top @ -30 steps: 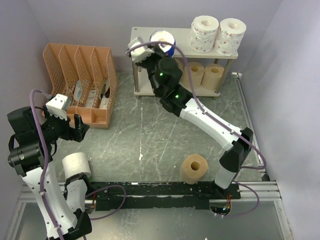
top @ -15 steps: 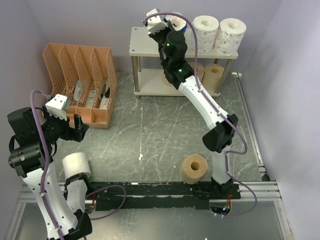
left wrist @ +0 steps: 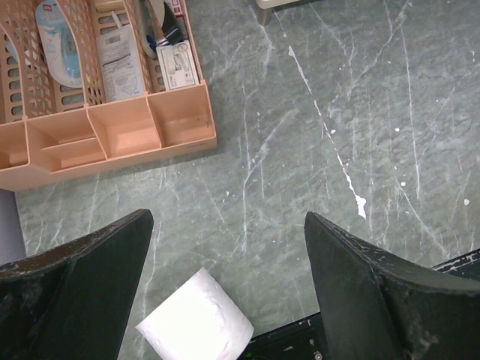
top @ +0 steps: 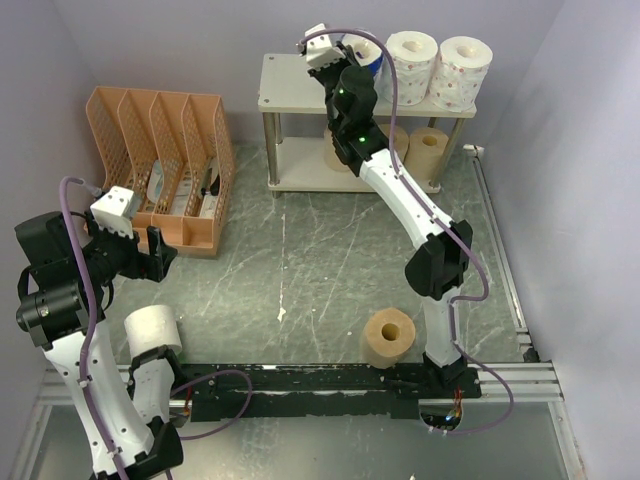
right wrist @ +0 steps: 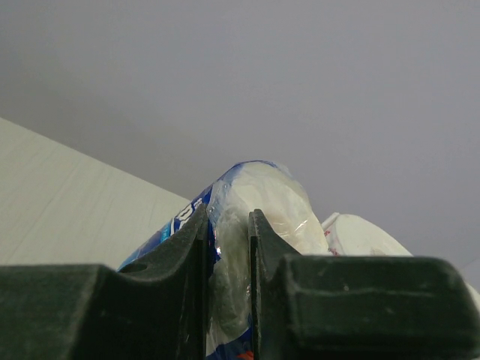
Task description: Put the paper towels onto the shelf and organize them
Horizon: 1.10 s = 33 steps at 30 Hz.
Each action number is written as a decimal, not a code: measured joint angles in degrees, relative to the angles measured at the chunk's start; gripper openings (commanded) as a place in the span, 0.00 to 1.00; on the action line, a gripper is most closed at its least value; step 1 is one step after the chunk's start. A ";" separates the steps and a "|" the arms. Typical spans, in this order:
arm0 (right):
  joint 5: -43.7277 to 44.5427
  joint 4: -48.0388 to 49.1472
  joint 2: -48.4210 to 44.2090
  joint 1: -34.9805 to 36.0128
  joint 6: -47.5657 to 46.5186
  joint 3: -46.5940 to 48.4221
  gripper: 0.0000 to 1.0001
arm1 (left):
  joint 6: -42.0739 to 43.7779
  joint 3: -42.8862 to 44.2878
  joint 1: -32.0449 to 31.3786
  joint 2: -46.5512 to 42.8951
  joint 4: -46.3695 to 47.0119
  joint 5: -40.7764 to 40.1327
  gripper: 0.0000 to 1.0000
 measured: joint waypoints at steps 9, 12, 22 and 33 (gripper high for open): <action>1.20 4.42 -1.18 -0.76 -2.32 -3.48 0.68 | -0.22 -0.07 0.00 0.15 0.00 -0.31 0.94; 0.92 3.96 -2.21 -1.11 -1.16 -4.81 1.00 | -0.24 -0.09 0.00 0.50 0.00 -0.35 0.94; -14.19 4.96 -16.13 1.99 16.09 -16.48 1.00 | -0.85 -0.11 0.00 0.33 0.26 -1.84 0.94; -42.53 20.50 -43.08 10.67 46.34 -58.31 1.00 | 0.17 18.58 0.02 8.70 -8.83 -2.91 0.99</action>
